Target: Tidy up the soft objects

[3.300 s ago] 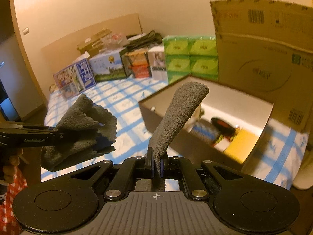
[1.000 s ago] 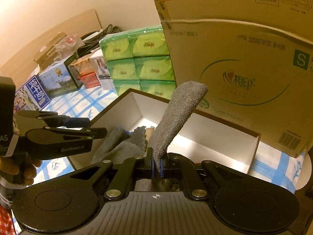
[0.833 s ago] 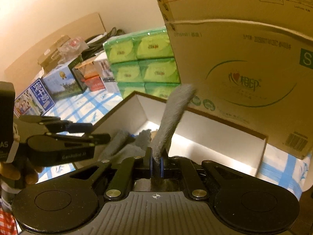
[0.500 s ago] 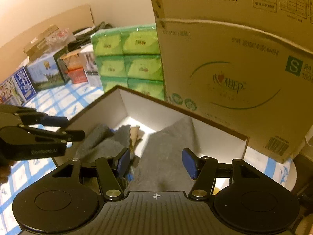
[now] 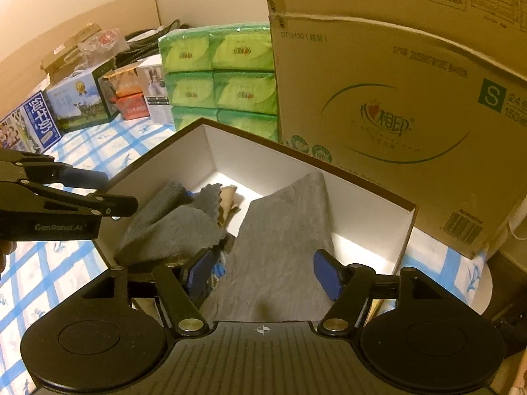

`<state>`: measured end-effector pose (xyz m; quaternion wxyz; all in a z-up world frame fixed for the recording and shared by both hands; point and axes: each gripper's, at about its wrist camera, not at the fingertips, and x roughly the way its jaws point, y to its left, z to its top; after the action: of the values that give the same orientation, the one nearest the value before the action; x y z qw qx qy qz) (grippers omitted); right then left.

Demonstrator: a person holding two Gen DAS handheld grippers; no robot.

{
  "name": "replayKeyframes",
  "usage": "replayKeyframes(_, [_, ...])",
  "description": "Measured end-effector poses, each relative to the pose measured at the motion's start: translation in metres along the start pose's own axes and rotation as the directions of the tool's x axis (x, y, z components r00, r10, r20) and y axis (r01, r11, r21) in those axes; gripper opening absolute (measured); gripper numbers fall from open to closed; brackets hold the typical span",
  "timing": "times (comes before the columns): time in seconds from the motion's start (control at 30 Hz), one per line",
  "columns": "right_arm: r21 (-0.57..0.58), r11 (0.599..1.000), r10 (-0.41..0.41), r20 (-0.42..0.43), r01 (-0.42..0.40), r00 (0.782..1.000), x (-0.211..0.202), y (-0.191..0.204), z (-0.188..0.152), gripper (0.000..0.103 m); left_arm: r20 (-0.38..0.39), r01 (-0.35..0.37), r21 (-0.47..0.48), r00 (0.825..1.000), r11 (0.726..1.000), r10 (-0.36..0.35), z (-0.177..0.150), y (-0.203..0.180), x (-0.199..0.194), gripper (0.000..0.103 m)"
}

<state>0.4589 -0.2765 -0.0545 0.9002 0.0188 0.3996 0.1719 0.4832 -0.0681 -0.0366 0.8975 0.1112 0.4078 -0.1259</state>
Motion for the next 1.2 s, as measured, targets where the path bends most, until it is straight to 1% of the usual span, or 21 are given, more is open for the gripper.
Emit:
replayKeyframes(0.13, [0.007,1.000,-0.001,0.004,0.001,1.000,-0.010,0.005,-0.005,0.069,0.006,0.007,-0.005,1.000,1.000,-0.007,-0.007,-0.001,-0.014,0.056])
replayKeyframes(0.27, [0.003,1.000,-0.002,0.015,0.002,1.000,-0.022,0.012,-0.013,0.069,0.026,0.020,-0.001,0.999,1.000,-0.020,-0.016,-0.004,-0.035,0.057])
replayKeyframes(0.37, [0.013,1.000,0.016,0.028,-0.017,0.999,-0.035,0.017,-0.021,0.069,0.048,0.030,-0.008,0.998,1.000,-0.030,-0.025,-0.006,-0.055,0.063])
replayKeyframes(0.53, [0.050,0.998,0.037,0.059,-0.040,0.998,-0.059,0.025,-0.034,0.069,0.072,0.042,-0.022,0.997,0.999,-0.041,-0.042,-0.007,-0.086,0.064])
replayKeyframes(0.63, [0.067,0.996,0.050,0.078,-0.056,0.996,-0.074,0.030,-0.040,0.069,0.086,0.042,-0.032,0.996,0.999,-0.039,-0.053,-0.008,-0.106,0.067])
replayKeyframes(0.73, [0.086,0.994,0.056,0.102,-0.065,0.993,-0.091,0.035,-0.048,0.069,0.106,0.046,-0.052,0.994,0.998,-0.040,-0.066,-0.007,-0.126,0.067])
replayKeyframes(0.83, [0.085,0.993,0.065,0.130,-0.077,0.989,-0.108,0.043,-0.056,0.069,0.117,0.033,-0.074,0.993,0.997,-0.024,-0.077,-0.006,-0.145,0.068])
replayKeyframes(0.9, [0.082,0.994,0.056,0.138,-0.068,0.989,-0.119,0.049,-0.062,0.069,0.128,0.024,-0.081,0.992,0.996,-0.013,-0.086,-0.007,-0.158,0.069])
replayKeyframes(0.97, [0.084,0.995,0.044,0.147,-0.057,0.988,-0.129,0.054,-0.069,0.069,0.135,0.013,-0.085,0.991,0.996,-0.001,-0.095,-0.006,-0.171,0.074])
replayKeyframes(1.0, [0.083,0.995,0.045,0.150,-0.058,0.988,-0.134,0.056,-0.072,0.069,0.140,0.009,-0.086,0.990,0.996,0.003,-0.100,-0.007,-0.178,0.075])
replayKeyframes(1.1, [0.093,0.993,0.055,0.146,-0.069,0.988,-0.144,0.061,-0.082,0.069,0.145,-0.008,-0.090,0.989,0.996,0.021,-0.112,-0.008,-0.195,0.076])
replayKeyframes(1.2, [0.100,0.992,0.059,0.141,-0.074,0.988,-0.153,0.066,-0.092,0.069,0.159,-0.046,-0.091,0.985,0.995,0.060,-0.125,-0.010,-0.213,0.076])
